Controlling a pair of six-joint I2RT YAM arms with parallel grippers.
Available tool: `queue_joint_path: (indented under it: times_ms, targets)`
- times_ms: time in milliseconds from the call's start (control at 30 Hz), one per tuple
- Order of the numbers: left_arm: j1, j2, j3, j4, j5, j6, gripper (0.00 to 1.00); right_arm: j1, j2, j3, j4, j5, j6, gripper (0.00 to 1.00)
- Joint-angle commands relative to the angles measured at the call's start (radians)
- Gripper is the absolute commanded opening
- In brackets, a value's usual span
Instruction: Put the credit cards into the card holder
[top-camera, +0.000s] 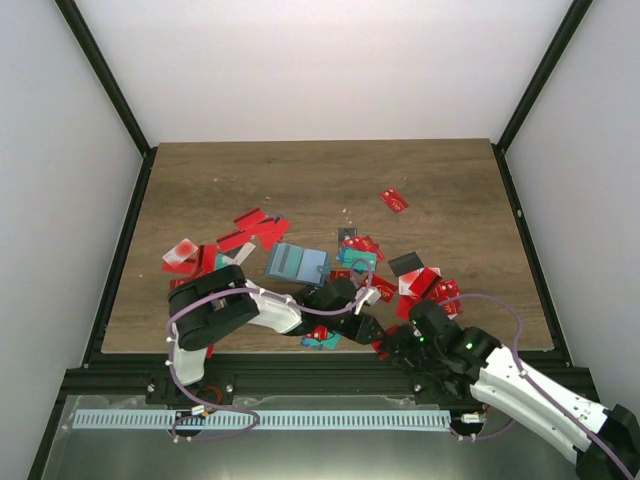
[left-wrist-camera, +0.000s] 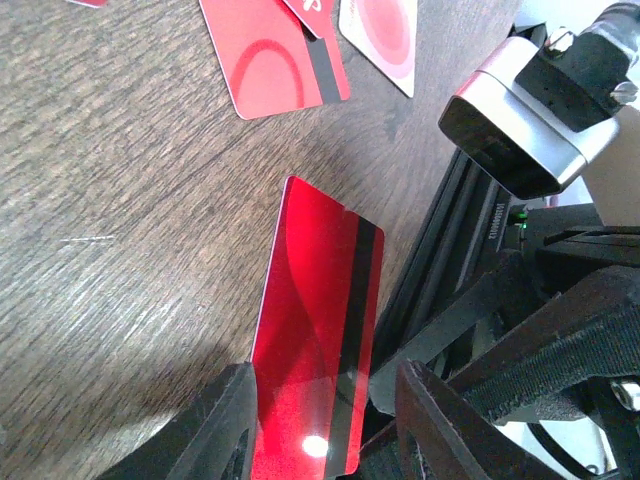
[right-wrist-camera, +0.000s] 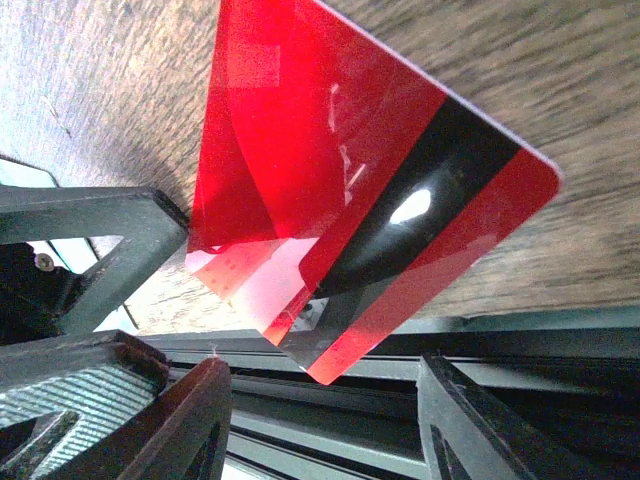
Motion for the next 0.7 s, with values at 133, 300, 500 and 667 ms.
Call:
queue_joint_path:
  times_ms: [133, 300, 500, 667]
  targets:
    - [-0.064, 0.057, -0.042, 0.143, 0.276, -0.107, 0.40, -0.005, -0.027, -0.117, 0.108, 0.080, 0.075, 0.49]
    - [-0.064, 0.042, -0.053, 0.198, 0.302, -0.148, 0.40, -0.005, -0.034, -0.140, 0.124, 0.078, 0.084, 0.39]
    - [-0.064, 0.039, -0.060, 0.180, 0.295, -0.154, 0.40, -0.005, -0.026, -0.168, 0.159, 0.086, 0.084, 0.35]
    - [-0.064, 0.060, -0.061, 0.171, 0.285, -0.147, 0.37, -0.005, -0.022, -0.168, 0.159, 0.101, 0.070, 0.32]
